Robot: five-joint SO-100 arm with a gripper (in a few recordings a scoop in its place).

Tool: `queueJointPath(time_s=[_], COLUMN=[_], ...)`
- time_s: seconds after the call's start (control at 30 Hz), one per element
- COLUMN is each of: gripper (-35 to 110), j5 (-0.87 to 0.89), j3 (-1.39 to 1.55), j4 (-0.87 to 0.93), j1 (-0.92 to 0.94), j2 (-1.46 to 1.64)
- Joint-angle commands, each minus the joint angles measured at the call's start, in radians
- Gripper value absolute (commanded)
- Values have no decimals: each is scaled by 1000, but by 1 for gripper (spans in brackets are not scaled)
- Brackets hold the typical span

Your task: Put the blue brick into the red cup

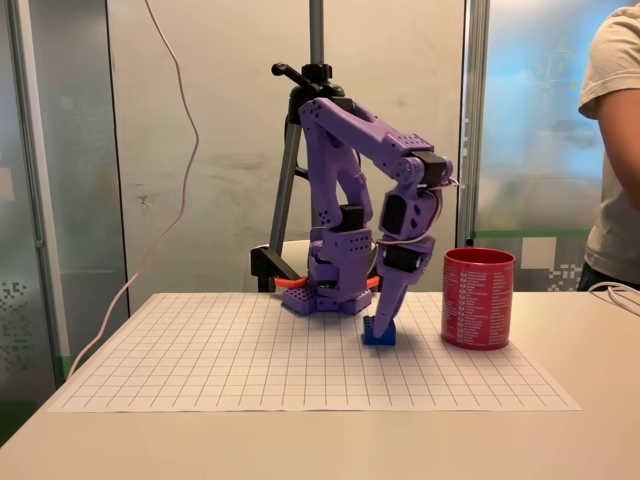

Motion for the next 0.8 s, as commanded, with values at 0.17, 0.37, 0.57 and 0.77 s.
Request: queueJointPath(time_s=[0.17,0.37,0.57,0.77], gripper=[38,28,15,11], j5=[-12,-61,-55,-8], j3=[26,44,51,67], j4=[-6,-5,-3,-57], j1=[34,103,137,150], j2=[41,64,60,54])
